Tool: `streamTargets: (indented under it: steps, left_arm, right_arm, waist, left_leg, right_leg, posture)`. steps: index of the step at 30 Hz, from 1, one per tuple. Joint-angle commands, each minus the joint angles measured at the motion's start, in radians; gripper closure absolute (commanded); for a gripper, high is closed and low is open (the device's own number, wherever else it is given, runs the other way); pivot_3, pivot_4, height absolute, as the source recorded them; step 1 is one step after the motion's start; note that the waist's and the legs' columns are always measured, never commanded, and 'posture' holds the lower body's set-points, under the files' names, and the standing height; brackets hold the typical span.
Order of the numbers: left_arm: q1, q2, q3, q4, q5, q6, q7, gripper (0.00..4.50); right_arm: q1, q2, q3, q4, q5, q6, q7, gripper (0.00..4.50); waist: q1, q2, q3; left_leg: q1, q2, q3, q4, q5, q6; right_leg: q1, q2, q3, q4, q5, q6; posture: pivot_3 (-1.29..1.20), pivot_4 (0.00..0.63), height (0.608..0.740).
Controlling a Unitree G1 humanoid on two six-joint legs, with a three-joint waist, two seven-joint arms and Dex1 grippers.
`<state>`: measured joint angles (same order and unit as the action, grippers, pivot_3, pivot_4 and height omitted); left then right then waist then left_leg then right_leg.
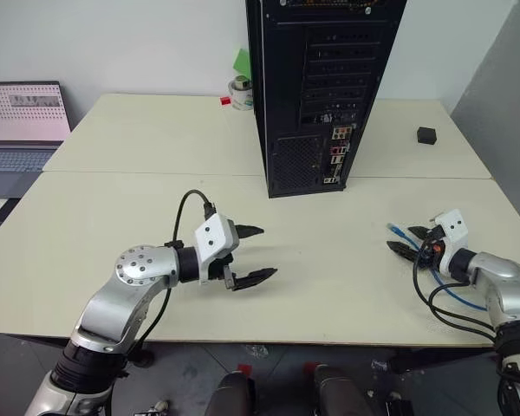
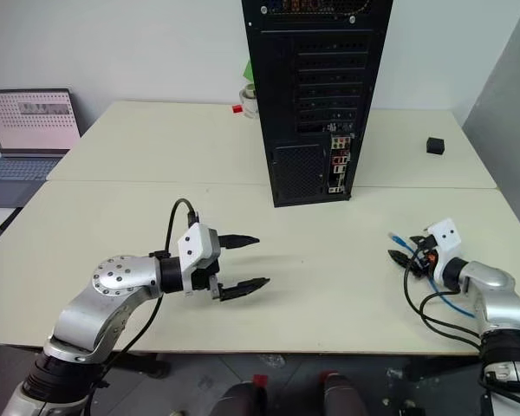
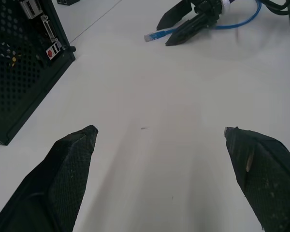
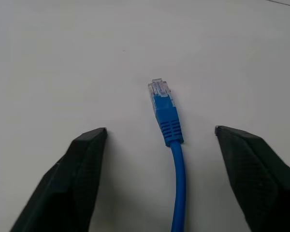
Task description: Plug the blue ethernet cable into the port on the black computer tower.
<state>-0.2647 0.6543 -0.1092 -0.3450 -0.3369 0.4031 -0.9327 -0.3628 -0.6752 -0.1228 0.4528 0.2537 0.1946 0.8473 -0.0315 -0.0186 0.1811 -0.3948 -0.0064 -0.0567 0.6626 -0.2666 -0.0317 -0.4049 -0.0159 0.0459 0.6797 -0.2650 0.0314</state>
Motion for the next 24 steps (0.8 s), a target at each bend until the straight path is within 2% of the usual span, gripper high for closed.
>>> streamTargets:
  steps: [1,3,6,11,14,18,24]
  left_arm:
    - [-0.003,0.011,0.026,-0.032,-0.020,-0.007,-0.008,0.00]
    - [-0.008,0.010,0.025,-0.028,-0.021,-0.007,-0.010,0.00]
    - [-0.022,-0.002,0.032,-0.019,-0.041,0.003,-0.011,0.00]
    - [-0.046,0.004,0.044,-0.003,-0.071,0.024,-0.024,0.00]
    - [-0.056,0.017,0.037,0.007,-0.072,0.023,-0.047,0.00]
    - [-0.084,0.053,0.003,0.044,-0.053,-0.005,-0.129,0.00]
    - [-0.177,0.048,-0.075,0.151,0.007,-0.076,-0.214,0.00]
  right_arm:
    - [-0.001,-0.019,0.005,0.014,-0.020,-0.015,0.023,1.88]
    - [-0.001,-0.022,0.010,0.014,-0.027,-0.022,0.029,2.33]
    - [0.003,-0.024,0.022,0.001,-0.038,-0.027,0.042,3.25]
    - [0.027,-0.041,0.043,-0.083,-0.040,-0.013,0.086,4.42]
    - [0.038,-0.066,0.067,-0.166,-0.053,-0.020,0.122,4.45]
    - [0.034,-0.090,0.122,-0.373,-0.034,0.030,0.177,4.46]
    - [-0.036,-0.054,0.257,-0.628,-0.024,0.185,0.201,4.46]
  waist:
    - [0.000,0.000,0.000]
    - [0.000,0.000,0.000]
    - [0.000,0.000,0.000]
    - [0.000,0.000,0.000]
    - [-0.001,0.000,0.000]
    - [-0.003,0.000,0.000]
    - [0.000,0.000,0.000]
  left_leg:
    - [0.000,0.000,0.000,0.000,0.000,0.000]
    - [0.000,0.000,0.000,0.000,0.000,0.000]
    - [0.000,0.000,0.000,0.000,0.000,0.000]
    - [0.000,0.000,0.000,0.000,0.000,0.000]
    - [0.000,0.000,0.000,0.000,0.000,0.000]
    - [0.000,0.001,0.000,0.000,0.000,0.000]
    - [-0.001,0.000,-0.002,0.001,0.000,0.000]
  right_leg:
    - [0.000,0.000,0.000,0.000,0.000,0.000]
    - [0.000,0.000,0.000,0.000,0.000,0.000]
    - [0.000,0.000,0.000,0.000,0.000,0.000]
    - [0.000,0.000,0.000,0.000,0.000,0.000]
    - [0.000,0.000,0.000,0.000,0.000,0.000]
    - [0.000,0.000,0.000,0.000,0.000,0.000]
    - [0.000,0.001,-0.001,0.000,0.000,0.000]
  posture:
    - [0.00,0.150,0.740]
    - [0.00,0.150,0.740]
    - [0.00,0.150,0.740]
    - [0.00,0.150,0.740]
    - [0.00,0.150,0.740]
    - [0.00,0.150,0.740]
    - [0.00,0.150,0.740]
